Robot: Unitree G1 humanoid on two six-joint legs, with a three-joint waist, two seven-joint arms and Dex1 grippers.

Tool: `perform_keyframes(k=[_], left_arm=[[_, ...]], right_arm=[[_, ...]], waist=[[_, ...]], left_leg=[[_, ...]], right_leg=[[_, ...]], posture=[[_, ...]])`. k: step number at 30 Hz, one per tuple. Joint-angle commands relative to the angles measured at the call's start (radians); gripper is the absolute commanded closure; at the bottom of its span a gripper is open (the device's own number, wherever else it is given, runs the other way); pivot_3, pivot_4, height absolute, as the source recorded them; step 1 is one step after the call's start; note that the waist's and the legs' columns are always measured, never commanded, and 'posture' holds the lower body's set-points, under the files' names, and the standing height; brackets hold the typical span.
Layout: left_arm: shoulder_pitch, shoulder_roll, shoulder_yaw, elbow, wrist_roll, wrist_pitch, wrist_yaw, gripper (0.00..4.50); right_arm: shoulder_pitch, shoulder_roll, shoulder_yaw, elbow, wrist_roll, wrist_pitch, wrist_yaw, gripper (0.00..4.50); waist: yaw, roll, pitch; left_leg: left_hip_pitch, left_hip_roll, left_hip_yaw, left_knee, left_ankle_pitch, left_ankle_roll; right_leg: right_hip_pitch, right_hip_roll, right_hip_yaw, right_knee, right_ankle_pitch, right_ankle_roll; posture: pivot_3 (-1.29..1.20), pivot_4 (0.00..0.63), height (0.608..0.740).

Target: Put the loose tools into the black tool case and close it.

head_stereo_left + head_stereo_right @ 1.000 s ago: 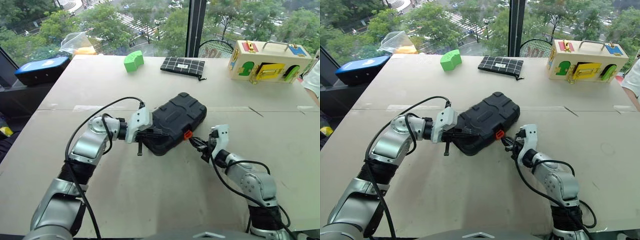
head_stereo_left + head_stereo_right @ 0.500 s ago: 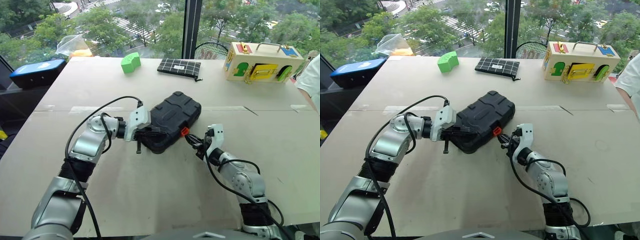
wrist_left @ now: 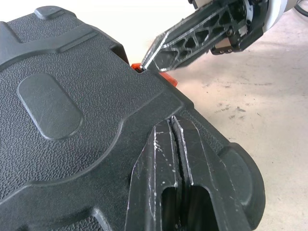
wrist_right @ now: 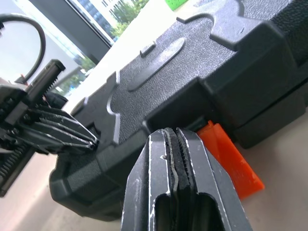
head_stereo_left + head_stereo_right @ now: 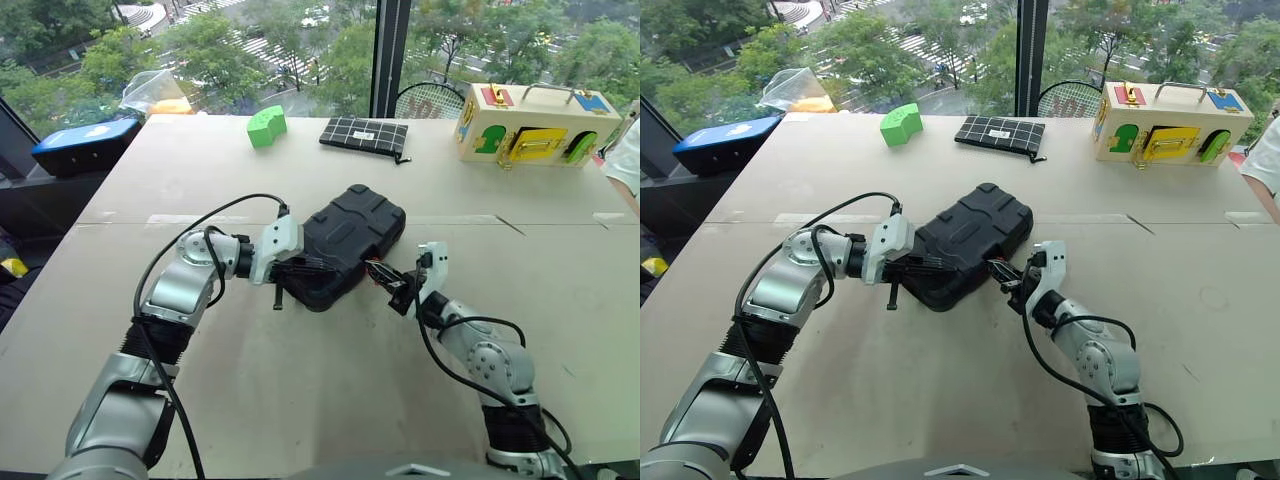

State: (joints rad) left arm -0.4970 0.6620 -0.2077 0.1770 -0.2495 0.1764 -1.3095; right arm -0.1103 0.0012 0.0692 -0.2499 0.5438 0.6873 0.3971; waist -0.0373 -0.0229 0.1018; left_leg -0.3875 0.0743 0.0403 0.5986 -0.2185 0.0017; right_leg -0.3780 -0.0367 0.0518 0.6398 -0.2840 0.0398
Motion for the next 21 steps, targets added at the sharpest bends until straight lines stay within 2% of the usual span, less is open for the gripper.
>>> perform_keyframes(k=[1,2,5,7,8,14,15,16,18,19,20,21], left_arm=[[0.069,0.004,-0.1,0.099,0.105,0.04,0.006,4.5],[0.068,0.004,-0.099,0.1,0.105,0.041,0.007,4.5],[0.067,0.005,-0.098,0.103,0.105,0.04,0.008,4.5],[0.064,0.004,-0.099,0.106,0.105,0.039,0.006,4.5],[0.064,0.004,-0.099,0.107,0.105,0.039,0.005,4.5],[0.048,-0.002,-0.101,0.117,0.109,0.035,0.003,4.5],[0.047,-0.002,-0.101,0.119,0.109,0.034,0.003,4.5],[0.046,-0.002,-0.101,0.121,0.109,0.033,0.003,4.5],[0.047,-0.001,-0.1,0.12,0.109,0.032,0.003,4.5],[0.047,0.0,-0.1,0.12,0.109,0.032,0.003,4.5],[0.048,0.002,-0.098,0.118,0.108,0.033,0.005,4.5],[0.05,0.003,-0.097,0.117,0.108,0.034,0.007,4.5]], right_arm=[[0.02,-0.089,0.036,-0.148,-0.055,-0.028,0.003,4.48],[0.029,-0.121,0.042,-0.184,-0.065,-0.015,0.0,4.48],[0.036,-0.241,0.096,-0.261,-0.112,0.029,0.008,3.23],[0.018,-0.272,0.097,-0.264,-0.119,0.061,-0.01,2.15],[0.008,-0.284,0.099,-0.262,-0.121,0.07,-0.01,1.87],[-0.09,-0.33,0.105,-0.181,-0.156,0.107,-0.001,1.87],[-0.099,-0.334,0.108,-0.169,-0.155,0.11,0.006,2.38],[-0.107,-0.341,0.118,-0.158,-0.158,0.11,0.018,2.59],[-0.116,-0.35,0.135,-0.141,-0.17,0.112,0.029,3.54],[-0.121,-0.354,0.145,-0.131,-0.177,0.114,0.034,3.88],[-0.123,-0.356,0.154,-0.122,-0.186,0.115,0.035,4.47],[-0.126,-0.355,0.161,-0.115,-0.192,0.117,0.036,4.47]], waist=[[0.0,0.001,0.0],[0.0,0.001,0.001],[0.0,0.001,0.0],[0.0,0.0,0.0],[0.001,-0.001,-0.001],[0.003,-0.002,0.0],[0.004,-0.003,-0.001],[0.005,-0.003,-0.001],[0.006,-0.002,-0.001],[0.006,-0.002,-0.001],[0.006,-0.002,-0.001],[0.006,-0.002,-0.001]], left_leg=[[0.0,0.0,0.0,0.0,0.0,0.0],[0.0,0.0,0.001,0.0,0.0,0.0],[0.0,-0.001,0.002,0.0,0.0,0.0],[0.0,-0.001,0.002,0.0,0.0,0.0],[0.0,-0.001,0.001,0.0,0.0,0.0],[-0.001,-0.001,0.002,0.0,0.0,0.0],[-0.001,-0.001,0.002,0.0,0.0,0.0],[-0.001,-0.001,0.002,0.0,0.0,0.0],[-0.002,-0.001,0.002,0.0,0.0,0.0],[-0.003,-0.001,0.002,0.0,0.0,0.0],[-0.003,-0.001,0.003,0.0,0.0,0.0],[-0.003,-0.001,0.003,0.0,0.0,0.0]], right_leg=[[0.0,0.0,0.0,0.0,0.0,0.0],[0.0,-0.001,0.0,-0.001,0.0,0.0],[0.0,-0.001,0.001,-0.002,0.0,0.0],[0.0,-0.001,0.001,-0.002,0.0,0.0],[0.0,-0.001,0.0,-0.002,0.0,0.0],[0.0,-0.001,0.001,-0.003,0.0,0.0],[0.0,-0.001,0.001,-0.003,0.0,0.0],[0.0,0.0,0.0,-0.004,0.0,0.0],[0.0,0.0,-0.002,-0.005,0.0,0.0],[0.0,0.0,-0.002,-0.005,0.0,0.0],[0.0,0.0,-0.002,-0.005,0.0,0.0],[0.0,0.0,-0.002,-0.005,0.0,0.0]], posture=[[0.0,0.15,0.74],[0.0,0.15,0.74],[0.0,0.15,0.74],[0.0,0.15,0.74],[0.0,0.15,0.74],[0.0,0.15,0.74],[0.0,0.15,0.74],[0.0,0.15,0.74],[0.0,0.15,0.74],[0.0,0.15,0.74],[0.0,0.15,0.74],[0.0,0.15,0.74]])
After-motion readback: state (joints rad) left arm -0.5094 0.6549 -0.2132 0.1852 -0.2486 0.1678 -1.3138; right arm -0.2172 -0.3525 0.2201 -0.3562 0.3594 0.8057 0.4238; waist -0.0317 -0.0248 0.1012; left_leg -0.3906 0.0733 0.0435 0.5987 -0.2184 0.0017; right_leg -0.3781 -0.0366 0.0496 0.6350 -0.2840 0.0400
